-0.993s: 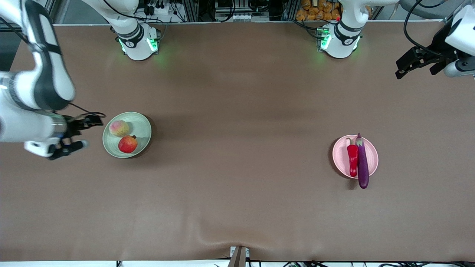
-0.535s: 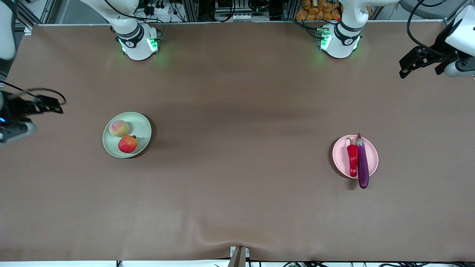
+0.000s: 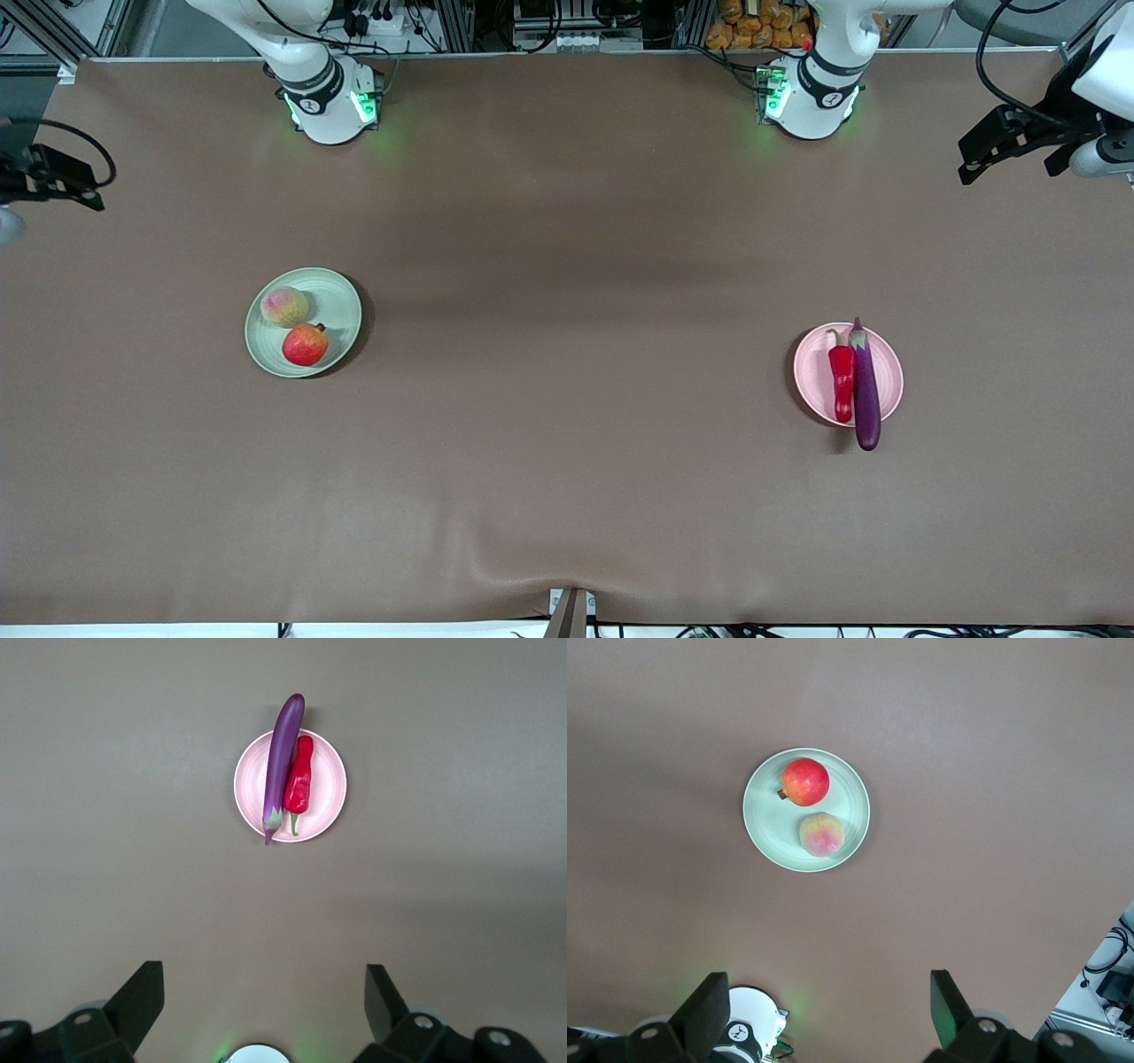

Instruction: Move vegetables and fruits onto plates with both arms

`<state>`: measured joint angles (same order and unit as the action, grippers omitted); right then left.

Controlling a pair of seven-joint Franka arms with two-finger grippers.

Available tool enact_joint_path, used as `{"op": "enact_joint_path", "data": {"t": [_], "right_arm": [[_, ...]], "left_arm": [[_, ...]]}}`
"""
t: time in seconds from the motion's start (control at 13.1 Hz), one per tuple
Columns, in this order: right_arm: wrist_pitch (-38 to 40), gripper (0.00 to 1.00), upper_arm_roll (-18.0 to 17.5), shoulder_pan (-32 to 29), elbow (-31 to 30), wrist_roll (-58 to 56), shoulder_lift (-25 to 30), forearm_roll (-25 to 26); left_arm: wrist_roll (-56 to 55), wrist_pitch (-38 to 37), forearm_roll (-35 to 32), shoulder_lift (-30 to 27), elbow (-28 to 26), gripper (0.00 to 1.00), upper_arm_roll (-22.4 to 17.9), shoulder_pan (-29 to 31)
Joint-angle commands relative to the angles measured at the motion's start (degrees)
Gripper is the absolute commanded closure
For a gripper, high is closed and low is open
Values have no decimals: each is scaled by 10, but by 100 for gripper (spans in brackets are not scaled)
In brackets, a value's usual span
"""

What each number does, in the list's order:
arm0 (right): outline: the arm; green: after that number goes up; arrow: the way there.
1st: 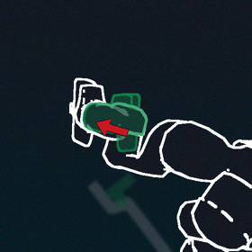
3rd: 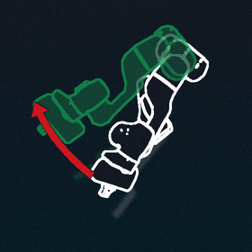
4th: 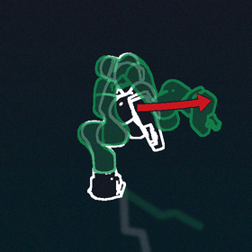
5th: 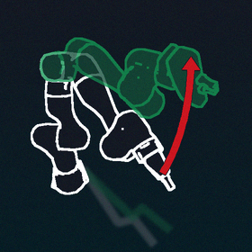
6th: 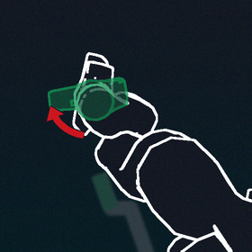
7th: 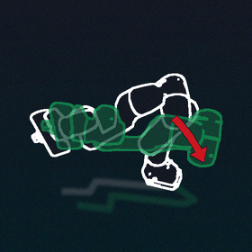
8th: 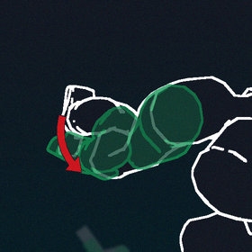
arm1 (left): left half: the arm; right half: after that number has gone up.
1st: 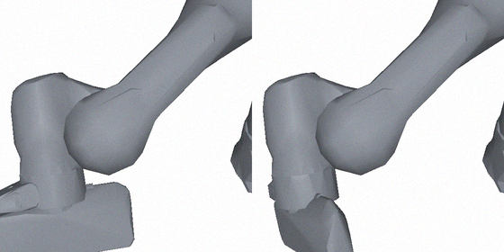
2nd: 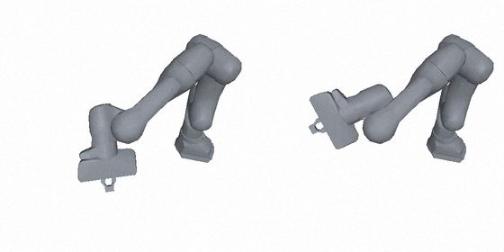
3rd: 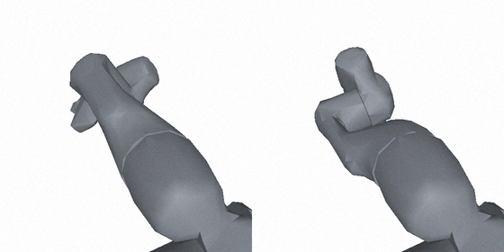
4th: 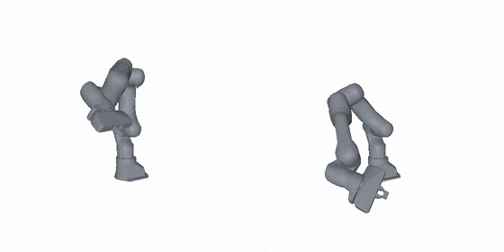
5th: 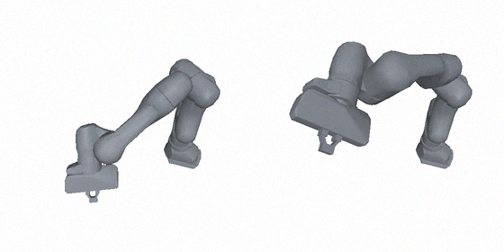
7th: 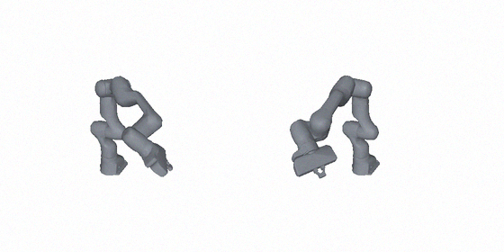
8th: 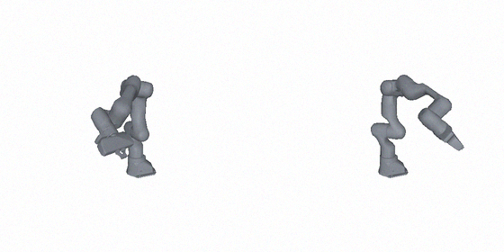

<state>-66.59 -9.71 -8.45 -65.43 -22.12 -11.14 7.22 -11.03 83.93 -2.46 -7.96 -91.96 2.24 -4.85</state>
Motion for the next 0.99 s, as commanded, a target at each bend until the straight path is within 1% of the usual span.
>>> {"op": "enact_joint_path", "data": {"t": [0.0,0.08,0.15,0.23,0.31,0.38,0.46,0.53,0.61,0.69,0.76,0.84,0.92], "right_arm": [[1,0,94,59,-12,-1,26,-45],[2,0,162,96,-14,-1,27,-82],[-2,0,205,110,-23,-2,28,-120],[-7,0,208,105,-24,-2,27,-127],[-7,0,206,105,-27,4,29,-122],[-8,0,200,104,-39,68,33,-121],[-14,0,182,101,-51,160,47,-127],[-21,0,159,94,-61,228,52,-128],[-27,0,133,89,-81,273,68,-128],[-57,0,118,82,-129,289,100,-126],[-95,0,116,80,-193,288,143,-125],[-120,0,118,78,-237,284,173,-124],[-122,0,118,73,-247,282,180,-121]], "left_arm": [[14,-15,-3,-5,7,0,3,4],[14,-16,-4,-5,7,0,3,4],[14,-17,-3,-6,7,0,3,4],[14,-17,-3,-6,7,0,3,4],[14,-17,-3,-7,8,0,3,4],[14,-17,-3,-7,8,0,3,4],[14,-17,-3,-7,8,0,3,4],[14,-17,-3,-7,7,0,3,4],[14,-17,-3,-7,8,0,3,4],[14,-17,-3,-6,8,0,3,4],[14,-17,-3,-5,8,0,2,5],[14,-16,-3,-5,8,0,2,5],[14,-17,0,-6,8,0,2,4]]}}
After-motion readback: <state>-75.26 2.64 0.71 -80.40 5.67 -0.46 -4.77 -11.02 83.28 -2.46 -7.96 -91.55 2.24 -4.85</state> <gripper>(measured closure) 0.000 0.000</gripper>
